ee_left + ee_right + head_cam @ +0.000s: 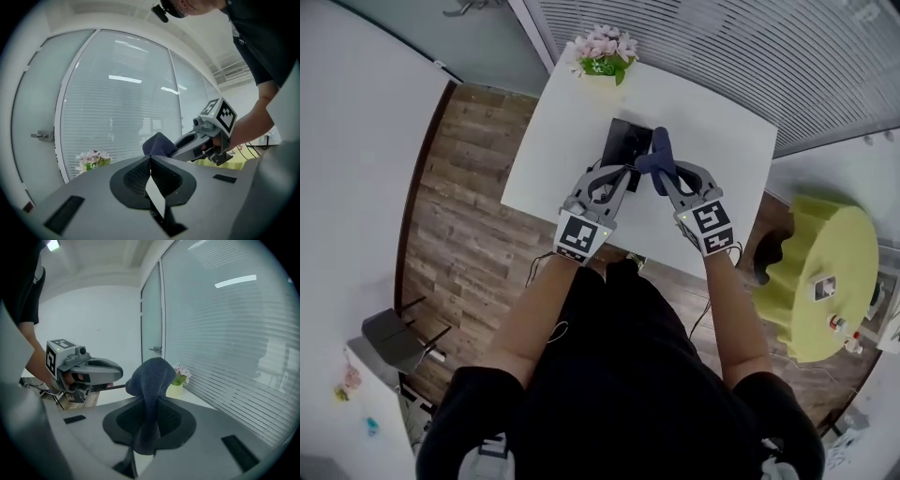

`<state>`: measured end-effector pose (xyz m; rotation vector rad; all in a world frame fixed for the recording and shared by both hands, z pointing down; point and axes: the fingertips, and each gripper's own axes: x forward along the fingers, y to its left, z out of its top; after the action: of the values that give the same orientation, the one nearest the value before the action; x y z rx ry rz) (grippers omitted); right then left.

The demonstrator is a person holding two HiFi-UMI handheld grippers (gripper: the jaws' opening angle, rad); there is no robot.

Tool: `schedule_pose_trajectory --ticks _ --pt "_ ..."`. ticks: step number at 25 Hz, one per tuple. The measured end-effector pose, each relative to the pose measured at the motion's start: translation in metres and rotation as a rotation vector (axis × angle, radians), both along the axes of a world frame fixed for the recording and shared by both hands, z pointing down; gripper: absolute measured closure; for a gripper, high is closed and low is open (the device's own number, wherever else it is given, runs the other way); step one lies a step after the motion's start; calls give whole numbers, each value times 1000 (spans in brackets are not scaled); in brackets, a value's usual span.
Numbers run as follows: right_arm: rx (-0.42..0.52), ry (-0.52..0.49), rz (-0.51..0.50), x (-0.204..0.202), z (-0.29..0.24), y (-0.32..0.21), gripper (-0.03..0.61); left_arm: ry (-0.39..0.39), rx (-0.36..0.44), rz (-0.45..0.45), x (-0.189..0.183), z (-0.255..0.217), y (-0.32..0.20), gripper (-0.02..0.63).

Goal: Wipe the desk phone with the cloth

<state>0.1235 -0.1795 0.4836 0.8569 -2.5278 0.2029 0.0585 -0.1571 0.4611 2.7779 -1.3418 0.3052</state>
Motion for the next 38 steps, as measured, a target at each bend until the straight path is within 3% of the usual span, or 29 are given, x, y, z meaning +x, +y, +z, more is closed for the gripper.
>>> schedule_pose_trajectory --ticks 11,20,38 --pt "33 401 -100 -25 81 -70 515 47 -127 -87 -21 66 -55 604" --pt "53 580 -154 -50 129 -97 515 41 -168 -59 -30 91 -84 604" --pt "6 607 -175 -56 148 -91 517 50 -198 -43 -36 109 -86 604"
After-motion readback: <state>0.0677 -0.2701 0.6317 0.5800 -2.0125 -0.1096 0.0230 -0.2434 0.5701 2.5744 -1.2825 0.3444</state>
